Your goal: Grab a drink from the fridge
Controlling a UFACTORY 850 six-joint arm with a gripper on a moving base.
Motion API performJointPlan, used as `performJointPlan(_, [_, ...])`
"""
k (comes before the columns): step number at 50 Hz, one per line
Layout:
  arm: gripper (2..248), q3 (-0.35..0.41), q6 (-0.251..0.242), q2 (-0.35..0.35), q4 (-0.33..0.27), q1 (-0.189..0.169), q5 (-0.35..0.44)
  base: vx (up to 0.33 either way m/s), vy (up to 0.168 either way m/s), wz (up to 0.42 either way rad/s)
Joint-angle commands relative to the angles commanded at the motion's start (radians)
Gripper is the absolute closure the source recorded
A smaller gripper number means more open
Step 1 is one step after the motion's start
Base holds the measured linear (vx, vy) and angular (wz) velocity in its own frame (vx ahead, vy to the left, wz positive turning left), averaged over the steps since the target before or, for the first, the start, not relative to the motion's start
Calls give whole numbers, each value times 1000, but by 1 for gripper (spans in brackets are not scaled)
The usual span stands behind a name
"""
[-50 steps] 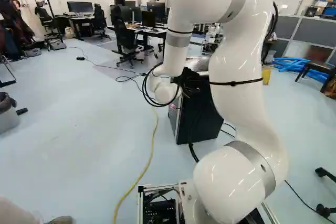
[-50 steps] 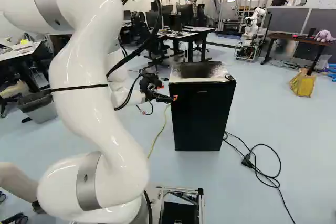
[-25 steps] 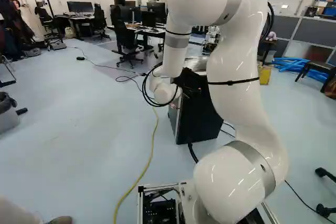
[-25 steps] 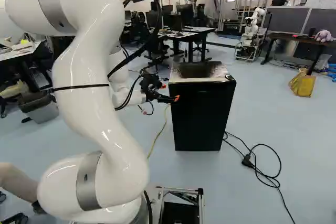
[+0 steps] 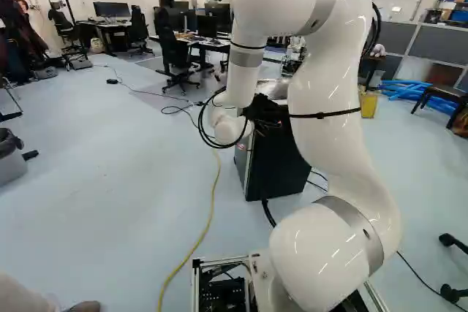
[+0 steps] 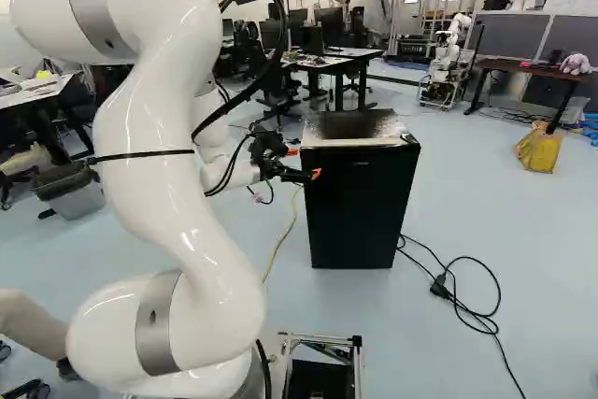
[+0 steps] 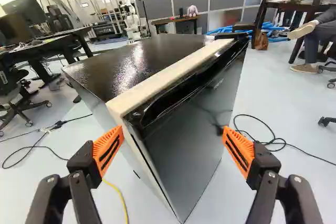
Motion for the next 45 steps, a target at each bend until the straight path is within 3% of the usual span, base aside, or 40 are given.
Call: performJointPlan(45, [3,-16,0,-10,0,-23,0,0,0,0])
